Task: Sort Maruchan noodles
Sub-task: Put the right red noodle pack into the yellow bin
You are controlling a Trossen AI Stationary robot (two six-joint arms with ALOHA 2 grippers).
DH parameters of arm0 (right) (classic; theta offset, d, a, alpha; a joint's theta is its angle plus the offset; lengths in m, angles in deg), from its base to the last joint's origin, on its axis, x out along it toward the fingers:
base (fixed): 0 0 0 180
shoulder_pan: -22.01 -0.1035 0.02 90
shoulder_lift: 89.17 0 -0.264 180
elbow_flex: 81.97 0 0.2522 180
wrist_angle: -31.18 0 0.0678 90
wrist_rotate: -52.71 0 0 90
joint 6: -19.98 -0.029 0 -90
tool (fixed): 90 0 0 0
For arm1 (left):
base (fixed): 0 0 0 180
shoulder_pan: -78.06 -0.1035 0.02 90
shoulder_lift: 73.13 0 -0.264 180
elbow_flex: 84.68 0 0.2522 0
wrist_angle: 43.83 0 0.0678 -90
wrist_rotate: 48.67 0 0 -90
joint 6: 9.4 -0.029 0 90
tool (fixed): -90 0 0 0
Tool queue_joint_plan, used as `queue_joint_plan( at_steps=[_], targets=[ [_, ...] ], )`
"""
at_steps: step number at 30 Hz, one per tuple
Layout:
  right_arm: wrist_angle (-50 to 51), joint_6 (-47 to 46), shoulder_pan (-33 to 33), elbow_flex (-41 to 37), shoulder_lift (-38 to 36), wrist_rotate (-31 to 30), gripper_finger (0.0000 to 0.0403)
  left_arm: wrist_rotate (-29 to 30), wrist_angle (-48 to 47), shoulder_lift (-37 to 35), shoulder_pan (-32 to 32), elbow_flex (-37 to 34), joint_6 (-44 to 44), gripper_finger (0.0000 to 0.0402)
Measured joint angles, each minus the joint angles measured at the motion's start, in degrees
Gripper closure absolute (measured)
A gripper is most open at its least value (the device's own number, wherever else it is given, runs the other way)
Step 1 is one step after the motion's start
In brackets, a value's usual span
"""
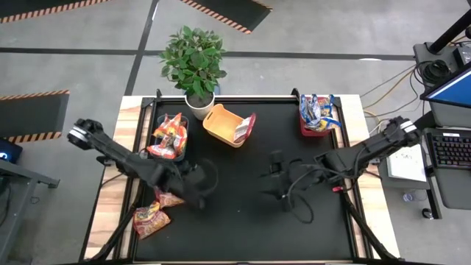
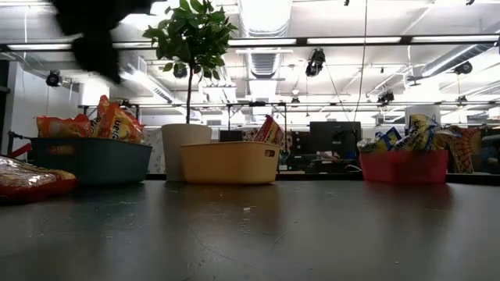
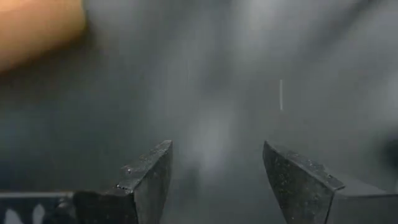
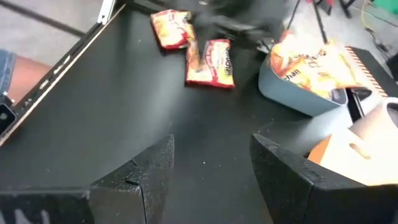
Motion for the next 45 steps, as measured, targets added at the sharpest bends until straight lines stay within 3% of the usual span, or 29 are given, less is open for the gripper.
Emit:
queue_joint_plan(
  at_steps=[4, 6, 8, 13, 20, 23, 26, 30, 34, 39, 43, 45],
  targets=[
    [-5.65, 0.23, -0.39, -6.52, -5.02, -0.27, 0.0202, -15.30, -19.63, 7.48, 6.16, 1.82, 21.16, 0.0170],
    [-10.51, 1.60, -0.41, -10.57, -7.31, -0.13, 0.0202, -19.67, -30.47, 12.02, 8.41, 3.05, 27.17, 0.0170],
    [-15.57, 2.84, -0.39, -14.63, -9.13, -0.16, 0.0202, -22.85, -35.47, 15.81, 9.44, 4.60, 29.15, 0.0170],
    [-24.56, 3.08, -0.37, -22.89, -12.56, -0.22, 0.0202, -21.05, -37.80, 21.63, 10.04, 6.24, 25.66, 0.0170],
    [-26.87, -1.08, -0.37, -27.02, -14.71, -0.33, 0.0202, -19.42, -34.90, 24.03, 9.75, 5.85, 24.44, 0.0170],
    [-26.99, -1.42, -0.37, -27.25, -14.66, -0.34, 0.0202, -16.01, -28.62, 23.91, 9.80, 5.88, 23.12, 0.0170],
    [-27.47, -1.42, -0.37, -27.23, -14.37, -0.33, 0.0202, -6.41, -20.01, 23.77, 9.80, 7.29, 16.82, 0.0170],
    [-28.22, -1.57, -0.37, -27.23, -14.22, -0.33, 0.0202, 11.20, -12.01, 23.66, 9.98, 12.67, 0.09, 0.0170],
    [-29.06, -5.04, -0.26, -27.23, -14.21, -0.36, 0.0202, 22.06, -11.69, 23.65, 9.69, 17.79, -14.02, 0.0170],
    [-29.07, -11.18, -0.26, -27.24, -13.97, -4.15, 0.0202, 23.27, -11.26, 23.37, 8.42, 19.24, -17.57, 0.0170],
    [-28.88, -17.03, 0.47, -27.25, -13.01, -13.91, 0.0202, 22.73, -5.47, 23.37, 8.57, 15.14, -17.81, 0.0170],
    [-28.85, -19.24, 1.98, -27.09, -12.29, -14.83, 0.0202, 21.44, -0.81, 23.35, 8.53, 12.16, -18.02, 0.0170]
  ],
)
